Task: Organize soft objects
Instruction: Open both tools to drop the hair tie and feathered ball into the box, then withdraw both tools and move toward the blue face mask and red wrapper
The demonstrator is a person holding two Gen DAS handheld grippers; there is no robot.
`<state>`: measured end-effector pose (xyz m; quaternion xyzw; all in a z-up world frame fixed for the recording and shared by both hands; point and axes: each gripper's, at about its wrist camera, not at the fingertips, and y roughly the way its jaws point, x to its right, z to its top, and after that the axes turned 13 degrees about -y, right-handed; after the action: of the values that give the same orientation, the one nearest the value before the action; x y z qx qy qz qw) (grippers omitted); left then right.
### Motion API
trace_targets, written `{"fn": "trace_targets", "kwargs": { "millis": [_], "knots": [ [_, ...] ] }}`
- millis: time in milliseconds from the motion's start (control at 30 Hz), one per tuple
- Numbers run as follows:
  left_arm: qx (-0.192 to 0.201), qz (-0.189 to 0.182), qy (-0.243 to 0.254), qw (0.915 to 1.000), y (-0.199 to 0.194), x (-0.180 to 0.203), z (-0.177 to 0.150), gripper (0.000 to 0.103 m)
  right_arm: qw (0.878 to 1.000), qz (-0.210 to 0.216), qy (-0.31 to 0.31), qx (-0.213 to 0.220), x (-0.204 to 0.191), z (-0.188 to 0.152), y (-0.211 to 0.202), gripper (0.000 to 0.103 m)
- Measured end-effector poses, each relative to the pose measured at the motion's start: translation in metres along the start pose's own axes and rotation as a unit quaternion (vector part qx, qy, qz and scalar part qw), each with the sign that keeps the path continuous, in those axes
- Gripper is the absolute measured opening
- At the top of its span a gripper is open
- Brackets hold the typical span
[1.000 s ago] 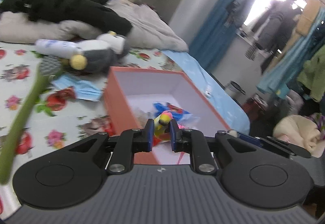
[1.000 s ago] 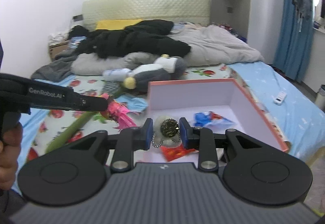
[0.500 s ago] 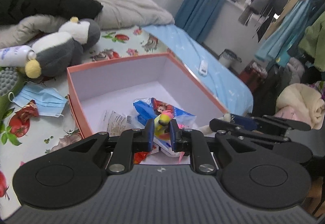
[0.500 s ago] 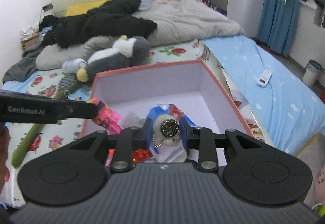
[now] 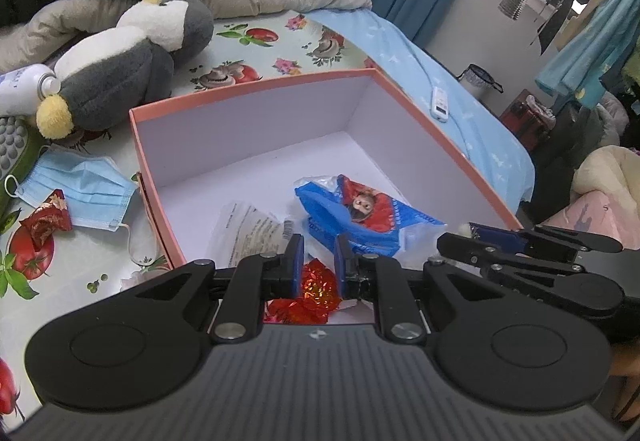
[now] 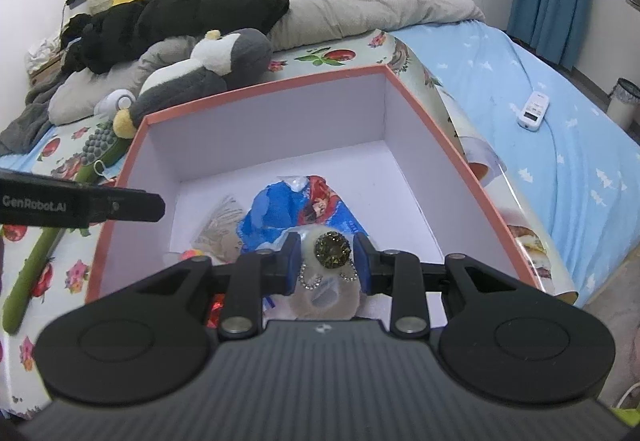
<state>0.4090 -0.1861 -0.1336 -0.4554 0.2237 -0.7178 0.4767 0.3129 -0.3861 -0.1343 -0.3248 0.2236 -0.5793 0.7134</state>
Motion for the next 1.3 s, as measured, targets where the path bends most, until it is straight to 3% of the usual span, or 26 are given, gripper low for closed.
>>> {"fn": "trace_targets", "kwargs": {
  "millis": [133,267,733,1067,1300],
  "knots": [
    [-0.004,0.004,0.003,1.0,-0.002,-0.001,-0.004,0.02,1.0,0.004,0.01,0.001,0.003,-0.001,0.0,0.036],
    [0.007,0.0,0.002,1.0,-0.018,-0.004,-0.01,0.02,1.0,-0.005,0.016,-0.002,0.002,-0.002,-0.005,0.061],
    [0.093,-0.005,0.015,0.9955,-0.136,-0.01,-0.05,0.02,0.998,-0.004,0.019,0.061,-0.042,-0.006,-0.079,0.061],
    [0.16,-0.014,-0.016,0.9869,-0.23,-0.03,-0.089,0.02,0.993,0.023,0.001,0.116,-0.085,-0.005,-0.136,0.061],
    [0.193,0.015,-0.031,0.9805,-0.278,-0.048,-0.118,0.02,0.988,0.054,-0.013,0.143,-0.114,-0.008,-0.149,0.061]
  ]
}}
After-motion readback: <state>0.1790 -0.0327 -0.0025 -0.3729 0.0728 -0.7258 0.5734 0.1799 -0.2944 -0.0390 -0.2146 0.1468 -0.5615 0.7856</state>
